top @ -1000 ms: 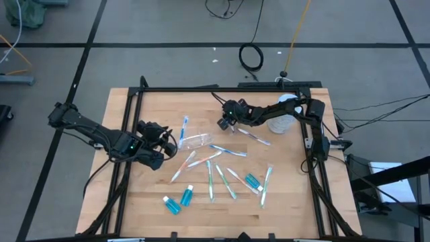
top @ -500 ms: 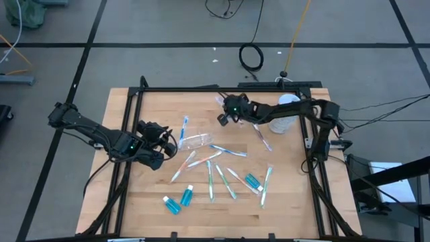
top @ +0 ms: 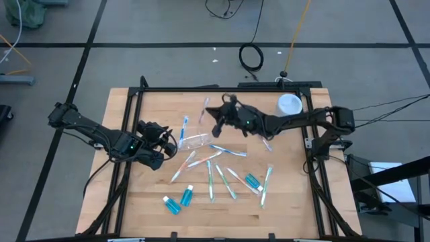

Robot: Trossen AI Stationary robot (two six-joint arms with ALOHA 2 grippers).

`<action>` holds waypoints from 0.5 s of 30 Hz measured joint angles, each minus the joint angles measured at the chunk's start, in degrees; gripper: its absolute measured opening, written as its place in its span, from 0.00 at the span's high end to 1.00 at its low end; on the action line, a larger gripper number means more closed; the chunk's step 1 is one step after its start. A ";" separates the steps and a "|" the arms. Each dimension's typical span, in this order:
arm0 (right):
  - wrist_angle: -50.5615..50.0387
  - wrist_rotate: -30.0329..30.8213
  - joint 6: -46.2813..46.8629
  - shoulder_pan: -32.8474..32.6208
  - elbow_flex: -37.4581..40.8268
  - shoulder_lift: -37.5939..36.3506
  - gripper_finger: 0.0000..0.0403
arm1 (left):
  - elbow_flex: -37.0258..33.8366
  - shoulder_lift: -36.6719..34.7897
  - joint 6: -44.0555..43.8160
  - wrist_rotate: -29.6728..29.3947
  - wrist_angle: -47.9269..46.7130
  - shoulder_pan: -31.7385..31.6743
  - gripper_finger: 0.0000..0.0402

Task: Pick & Place toothbrushing station
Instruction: Put the top purple toothbrush into the transparent organizer

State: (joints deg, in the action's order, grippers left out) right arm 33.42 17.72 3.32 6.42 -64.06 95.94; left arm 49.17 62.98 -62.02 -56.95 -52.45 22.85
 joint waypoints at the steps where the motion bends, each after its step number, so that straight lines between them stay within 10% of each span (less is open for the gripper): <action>1: -0.06 0.00 -0.60 -0.72 0.00 0.00 1.00 | 0.00 0.00 0.00 0.02 0.00 0.00 0.77; 15: 0.66 3.19 -2.60 -5.80 0.00 0.82 1.00 | 0.00 0.00 0.24 0.37 0.00 0.00 0.77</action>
State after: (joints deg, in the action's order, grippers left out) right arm 34.08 20.90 0.72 0.62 -64.05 96.76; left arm 49.17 62.98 -61.78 -56.58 -52.45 22.85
